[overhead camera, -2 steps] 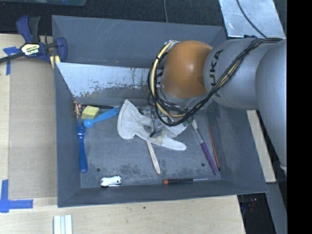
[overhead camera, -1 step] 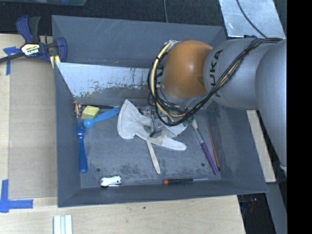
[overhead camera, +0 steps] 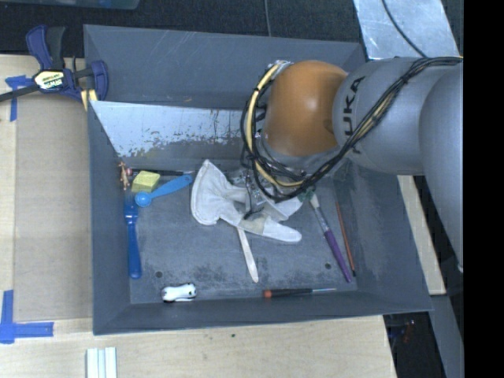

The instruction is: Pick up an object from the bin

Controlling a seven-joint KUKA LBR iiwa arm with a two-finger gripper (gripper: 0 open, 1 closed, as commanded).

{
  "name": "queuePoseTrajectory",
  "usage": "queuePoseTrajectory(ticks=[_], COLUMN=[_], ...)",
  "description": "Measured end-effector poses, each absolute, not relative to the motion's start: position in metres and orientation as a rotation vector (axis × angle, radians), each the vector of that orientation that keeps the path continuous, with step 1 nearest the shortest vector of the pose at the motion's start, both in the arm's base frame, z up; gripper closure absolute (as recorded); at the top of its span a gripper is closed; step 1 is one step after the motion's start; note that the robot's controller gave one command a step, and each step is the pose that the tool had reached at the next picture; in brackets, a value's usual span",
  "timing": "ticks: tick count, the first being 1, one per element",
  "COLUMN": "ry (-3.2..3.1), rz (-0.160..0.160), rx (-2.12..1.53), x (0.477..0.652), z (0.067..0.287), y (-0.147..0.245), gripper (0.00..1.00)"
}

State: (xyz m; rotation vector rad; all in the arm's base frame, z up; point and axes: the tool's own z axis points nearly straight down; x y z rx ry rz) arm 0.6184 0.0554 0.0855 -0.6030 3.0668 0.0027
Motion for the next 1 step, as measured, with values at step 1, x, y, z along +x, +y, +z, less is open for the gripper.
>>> queuePoseTrajectory(ticks=[1], ry=[3.065], rz=[0.002], rx=[-0.601], x=[0.6189], z=[0.0981], y=[0.0553], gripper=[1.00])
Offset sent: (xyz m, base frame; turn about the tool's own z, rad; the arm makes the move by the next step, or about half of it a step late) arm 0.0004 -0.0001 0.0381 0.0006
